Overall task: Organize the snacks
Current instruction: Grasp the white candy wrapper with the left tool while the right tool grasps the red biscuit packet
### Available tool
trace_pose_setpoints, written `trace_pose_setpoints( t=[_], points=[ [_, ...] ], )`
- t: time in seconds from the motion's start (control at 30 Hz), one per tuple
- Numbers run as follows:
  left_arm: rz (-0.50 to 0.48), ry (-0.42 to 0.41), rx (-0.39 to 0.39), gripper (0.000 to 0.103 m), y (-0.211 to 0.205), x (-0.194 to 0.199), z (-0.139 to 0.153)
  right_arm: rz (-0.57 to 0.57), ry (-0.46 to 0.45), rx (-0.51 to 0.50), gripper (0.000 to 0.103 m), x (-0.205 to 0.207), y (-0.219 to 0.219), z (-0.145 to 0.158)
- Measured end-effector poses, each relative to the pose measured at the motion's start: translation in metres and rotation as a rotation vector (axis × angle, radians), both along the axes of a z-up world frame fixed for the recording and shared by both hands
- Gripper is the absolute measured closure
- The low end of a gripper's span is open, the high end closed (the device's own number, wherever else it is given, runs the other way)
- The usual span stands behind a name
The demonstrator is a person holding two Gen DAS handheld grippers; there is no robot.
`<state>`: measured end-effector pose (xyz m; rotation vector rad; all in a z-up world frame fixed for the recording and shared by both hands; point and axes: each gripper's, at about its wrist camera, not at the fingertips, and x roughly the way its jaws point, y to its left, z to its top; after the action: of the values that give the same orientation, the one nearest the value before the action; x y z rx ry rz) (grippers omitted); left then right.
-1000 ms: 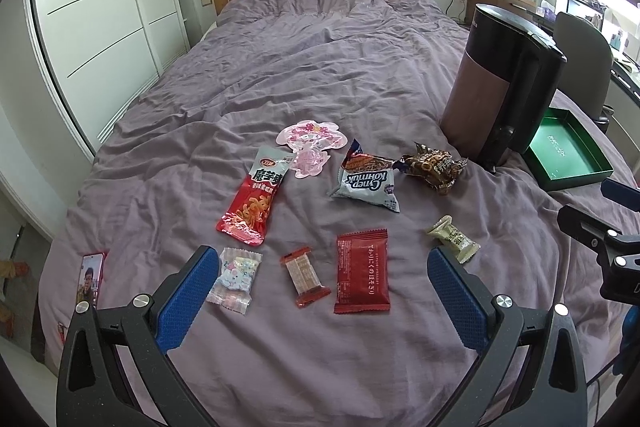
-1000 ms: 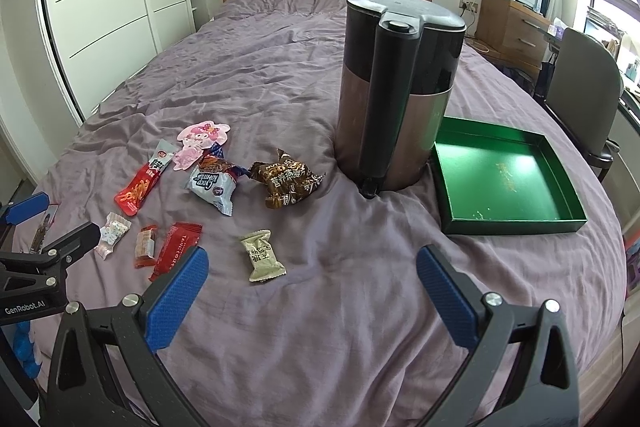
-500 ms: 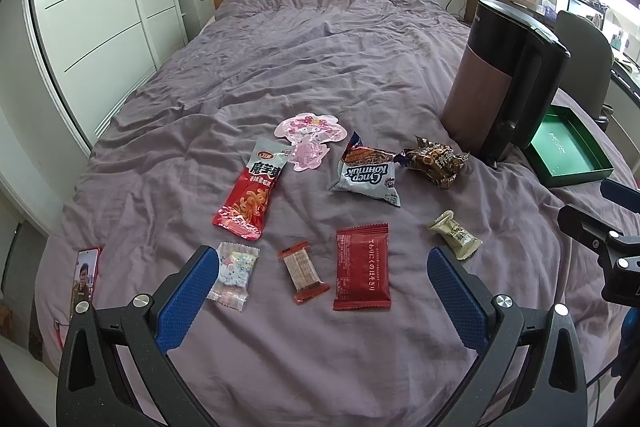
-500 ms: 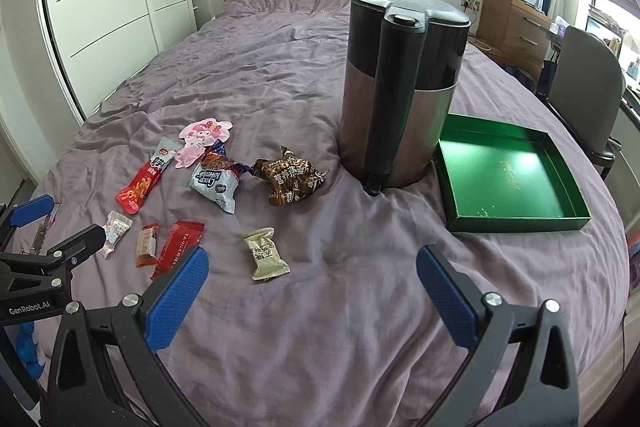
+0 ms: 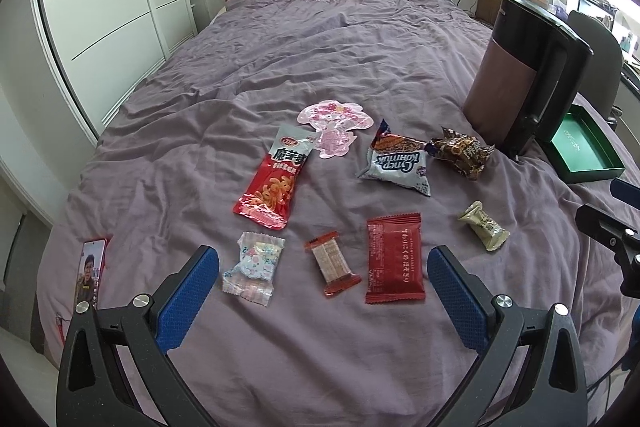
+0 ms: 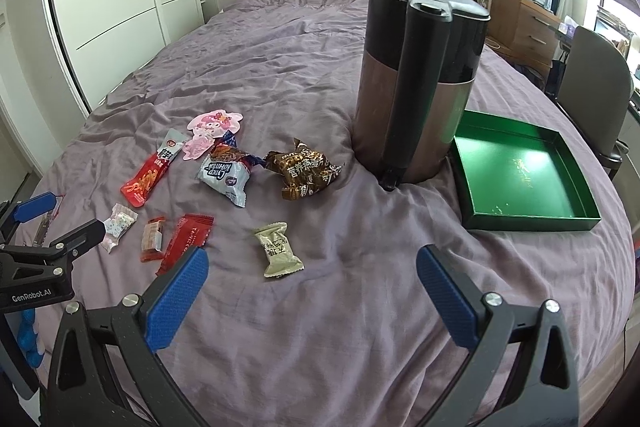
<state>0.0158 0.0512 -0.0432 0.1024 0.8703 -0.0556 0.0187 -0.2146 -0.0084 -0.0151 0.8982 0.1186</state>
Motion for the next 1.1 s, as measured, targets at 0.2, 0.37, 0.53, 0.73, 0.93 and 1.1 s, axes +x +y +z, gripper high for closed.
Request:
trace_pose_setpoints(
  t=[0.2,0.37,0.53,0.73,0.93,1.1],
  points=[
    [0.058,0.039,0.017,0.001,0.043,0.003,-0.019,0.025,0.037,0.001,0.0,0.008,0.012,-0.017],
    [0.105,0.085,0.01,0.001,0.066,0.011,-0.037,0.051,0.072,-0.001,0.0,0.016,0.022,-0.035],
    [0.107,0.128,-0.003,0.001,0.064,0.018,-0.053,0.074,0.094,0.024,0.0,0.022,0.027,-0.047],
    [0.085,0.17,0.03,0.001,0.058,0.032,-0.07,0.109,0.117,0.067,0.0,0.025,0.038,-0.055],
    [0.067,0.216,0.095,0.001,0.059,0.051,-0.09,0.151,0.146,0.109,0.0,0.025,0.055,-0.063],
    [0.035,0.268,0.135,0.001,0.059,0.072,-0.112,0.203,0.19,0.196,0.0,0.03,0.075,-0.075]
  ],
)
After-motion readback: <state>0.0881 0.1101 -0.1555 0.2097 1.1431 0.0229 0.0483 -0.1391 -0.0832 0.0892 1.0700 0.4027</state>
